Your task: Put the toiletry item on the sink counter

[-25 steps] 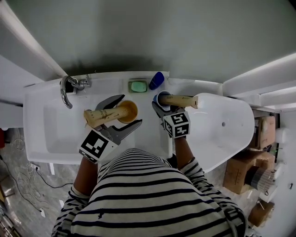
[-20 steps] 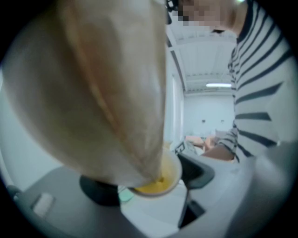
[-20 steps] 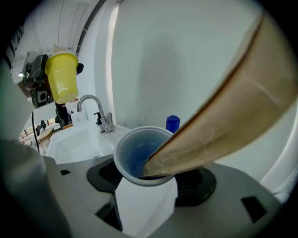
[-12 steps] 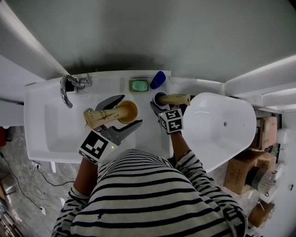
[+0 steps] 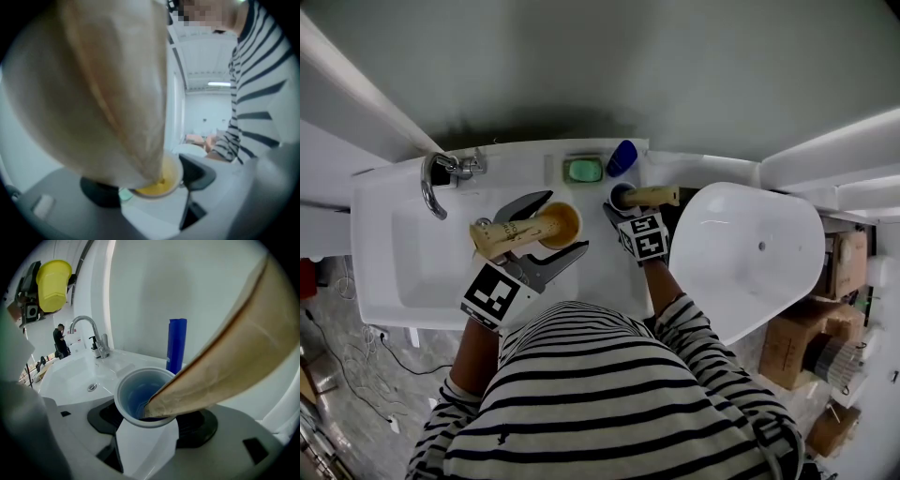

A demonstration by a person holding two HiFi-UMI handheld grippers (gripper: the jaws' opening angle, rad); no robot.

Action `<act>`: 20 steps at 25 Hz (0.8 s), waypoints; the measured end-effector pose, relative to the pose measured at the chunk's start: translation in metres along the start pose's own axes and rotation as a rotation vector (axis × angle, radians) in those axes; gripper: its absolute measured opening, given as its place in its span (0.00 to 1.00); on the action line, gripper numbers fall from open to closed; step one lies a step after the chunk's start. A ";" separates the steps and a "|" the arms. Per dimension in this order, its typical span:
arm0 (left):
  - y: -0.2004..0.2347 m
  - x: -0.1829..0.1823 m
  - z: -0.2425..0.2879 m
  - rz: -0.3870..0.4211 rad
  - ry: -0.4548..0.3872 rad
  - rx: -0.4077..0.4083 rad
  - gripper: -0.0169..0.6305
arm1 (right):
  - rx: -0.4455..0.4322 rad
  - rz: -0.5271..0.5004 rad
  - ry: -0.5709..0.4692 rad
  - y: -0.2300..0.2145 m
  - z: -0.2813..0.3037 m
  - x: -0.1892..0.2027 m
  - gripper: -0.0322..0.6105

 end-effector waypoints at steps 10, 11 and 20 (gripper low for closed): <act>0.001 0.003 0.004 -0.004 0.007 0.009 0.60 | 0.006 -0.020 0.054 0.003 0.013 0.015 0.56; 0.001 0.004 0.004 -0.005 0.007 0.010 0.60 | 0.008 -0.021 0.056 0.002 0.014 0.017 0.56; 0.002 0.007 0.007 -0.010 0.009 0.015 0.60 | 0.014 -0.027 0.081 0.001 0.018 0.027 0.56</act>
Point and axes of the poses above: the fingertips, and each gripper's own axes: z forward along the fingers, y to its left, x out of its underside, the point moved 3 cm from there along -z, backward along the fingers, and after that the axes turned 1 degree about y, right-handed, at the moved point
